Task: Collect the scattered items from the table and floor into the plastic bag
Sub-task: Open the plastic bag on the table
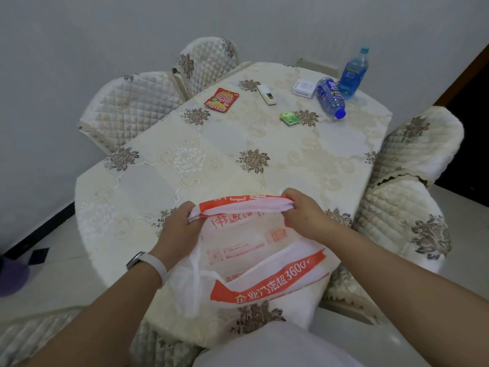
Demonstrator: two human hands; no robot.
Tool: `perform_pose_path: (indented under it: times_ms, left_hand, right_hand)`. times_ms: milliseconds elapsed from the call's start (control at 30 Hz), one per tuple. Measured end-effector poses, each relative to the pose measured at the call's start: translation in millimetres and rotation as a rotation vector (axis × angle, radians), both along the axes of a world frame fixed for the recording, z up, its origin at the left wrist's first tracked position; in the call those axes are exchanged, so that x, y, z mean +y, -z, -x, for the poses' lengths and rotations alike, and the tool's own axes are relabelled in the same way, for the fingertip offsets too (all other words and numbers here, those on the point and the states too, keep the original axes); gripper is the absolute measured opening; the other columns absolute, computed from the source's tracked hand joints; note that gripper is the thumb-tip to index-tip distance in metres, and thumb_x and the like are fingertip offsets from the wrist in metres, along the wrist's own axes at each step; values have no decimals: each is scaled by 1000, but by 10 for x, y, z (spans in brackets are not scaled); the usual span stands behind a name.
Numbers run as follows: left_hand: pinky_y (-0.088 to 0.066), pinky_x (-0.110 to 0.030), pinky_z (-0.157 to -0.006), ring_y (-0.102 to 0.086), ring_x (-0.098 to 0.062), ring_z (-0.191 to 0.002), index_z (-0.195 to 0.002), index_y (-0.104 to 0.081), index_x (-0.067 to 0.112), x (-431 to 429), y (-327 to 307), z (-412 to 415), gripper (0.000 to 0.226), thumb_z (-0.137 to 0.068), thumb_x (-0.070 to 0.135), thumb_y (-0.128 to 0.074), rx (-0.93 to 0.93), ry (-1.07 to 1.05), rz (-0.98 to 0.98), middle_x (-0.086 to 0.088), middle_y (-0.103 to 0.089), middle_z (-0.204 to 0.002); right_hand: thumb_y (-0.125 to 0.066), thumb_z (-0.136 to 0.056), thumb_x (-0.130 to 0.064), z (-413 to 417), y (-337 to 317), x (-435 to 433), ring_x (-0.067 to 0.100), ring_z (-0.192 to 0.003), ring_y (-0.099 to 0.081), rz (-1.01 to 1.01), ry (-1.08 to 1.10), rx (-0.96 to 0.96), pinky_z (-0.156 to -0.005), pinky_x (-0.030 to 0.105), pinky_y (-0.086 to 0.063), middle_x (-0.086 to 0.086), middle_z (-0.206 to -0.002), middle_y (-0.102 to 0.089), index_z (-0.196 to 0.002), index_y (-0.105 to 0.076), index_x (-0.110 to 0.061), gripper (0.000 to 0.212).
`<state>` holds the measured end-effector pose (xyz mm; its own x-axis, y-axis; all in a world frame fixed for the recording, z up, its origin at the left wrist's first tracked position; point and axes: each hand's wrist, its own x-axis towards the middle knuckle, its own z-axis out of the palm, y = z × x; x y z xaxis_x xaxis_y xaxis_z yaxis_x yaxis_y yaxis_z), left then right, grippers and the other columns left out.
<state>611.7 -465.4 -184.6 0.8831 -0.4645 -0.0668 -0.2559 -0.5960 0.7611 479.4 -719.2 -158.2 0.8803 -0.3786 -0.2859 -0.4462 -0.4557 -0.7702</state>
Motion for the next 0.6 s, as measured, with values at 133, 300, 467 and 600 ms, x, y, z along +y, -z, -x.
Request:
perform_pose_path:
  times_ms: [133,300,467,600]
  left_hand:
    - [-45,-31,-65,-61,-18,-77,-89,-61,17,29,-28,-22,23,-89,38,-68,33,57,30,-2,-64,-82]
    - [-38,-27,-60,-52,-10,-70,-75,-51,30,73,37,-25,34,-75,53,-76,-117,290,-292,12,-54,-74]
    - [-35,-25,-59,-50,-12,-74,-71,-65,16,121,277,-86,53,-72,67,-47,-184,404,-270,10,-51,-80]
    - [-41,-26,-60,-60,-20,-72,-84,-68,6,104,340,-123,66,-69,68,-53,38,328,-203,-5,-66,-78]
  right_hand:
    - [-46,-87,-5,2,23,18,17,-66,-49,66,36,-68,-58,31,-35,1,-75,-60,-88,-52,-17,13]
    - [-61,-86,-42,93,107,-41,15,-75,-60,277,-107,12,-65,34,-48,-8,-82,-64,-92,-56,-30,15]
    - [-65,-79,-60,107,350,-98,17,-73,-52,548,-376,222,-57,32,-33,-6,-88,-46,-85,-56,-20,41]
    - [-63,-86,-29,102,468,-151,24,-70,-52,377,-332,165,-59,35,-34,5,-81,-50,-77,-58,-11,21]
